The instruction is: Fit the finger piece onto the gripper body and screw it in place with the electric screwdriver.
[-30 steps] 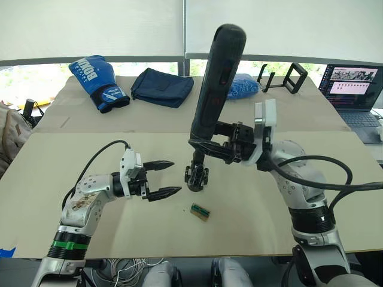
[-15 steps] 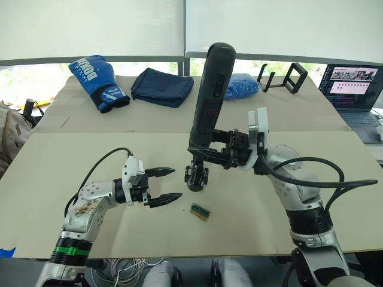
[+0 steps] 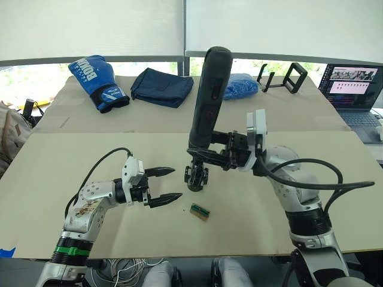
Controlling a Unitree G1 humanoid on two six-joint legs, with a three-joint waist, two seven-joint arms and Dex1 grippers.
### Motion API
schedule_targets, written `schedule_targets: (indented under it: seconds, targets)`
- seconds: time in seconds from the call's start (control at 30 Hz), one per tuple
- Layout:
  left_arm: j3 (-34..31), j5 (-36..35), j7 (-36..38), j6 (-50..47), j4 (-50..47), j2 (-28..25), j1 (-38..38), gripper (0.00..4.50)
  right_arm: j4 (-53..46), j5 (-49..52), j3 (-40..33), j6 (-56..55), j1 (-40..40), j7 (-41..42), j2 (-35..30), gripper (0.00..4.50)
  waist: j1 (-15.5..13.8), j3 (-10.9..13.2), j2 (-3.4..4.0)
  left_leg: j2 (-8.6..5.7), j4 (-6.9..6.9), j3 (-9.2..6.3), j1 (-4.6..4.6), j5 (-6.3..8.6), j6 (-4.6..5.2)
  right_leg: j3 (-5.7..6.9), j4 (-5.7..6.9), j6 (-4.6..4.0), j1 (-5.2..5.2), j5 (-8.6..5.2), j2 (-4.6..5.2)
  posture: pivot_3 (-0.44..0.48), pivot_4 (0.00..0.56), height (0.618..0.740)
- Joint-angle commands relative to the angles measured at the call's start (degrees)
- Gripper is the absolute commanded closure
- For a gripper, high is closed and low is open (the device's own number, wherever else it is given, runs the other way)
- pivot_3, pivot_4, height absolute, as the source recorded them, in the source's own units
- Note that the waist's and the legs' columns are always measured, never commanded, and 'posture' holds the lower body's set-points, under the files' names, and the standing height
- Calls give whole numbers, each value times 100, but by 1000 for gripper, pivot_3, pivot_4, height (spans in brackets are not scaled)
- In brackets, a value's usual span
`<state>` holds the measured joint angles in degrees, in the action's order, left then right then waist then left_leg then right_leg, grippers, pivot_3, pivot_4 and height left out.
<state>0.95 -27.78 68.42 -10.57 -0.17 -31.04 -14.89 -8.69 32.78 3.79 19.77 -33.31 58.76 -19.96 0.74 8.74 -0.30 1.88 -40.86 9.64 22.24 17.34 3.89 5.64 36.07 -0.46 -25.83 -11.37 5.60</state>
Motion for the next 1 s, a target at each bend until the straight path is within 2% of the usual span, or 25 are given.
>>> schedule_targets:
  seconds: [0.03, 1.0]
  targets:
    - [-7, 13, 52, 126, -27, 19, -7, 0, -302, 77, -83, -138, -87, 3, -16, 2562, 0, 0, 0, 0, 0, 0, 0, 0, 0, 0, 0, 0, 0, 0, 0, 0, 150, 740]
    - [40, 15, 55, 86, -123, 46, 54, 0, -324, 107, -129, -109, -133, -117, -3, 2562, 0, 0, 0, 0, 0, 0, -1, -1, -1, 0, 1, 0, 0, 0, -1, 0, 150, 740]
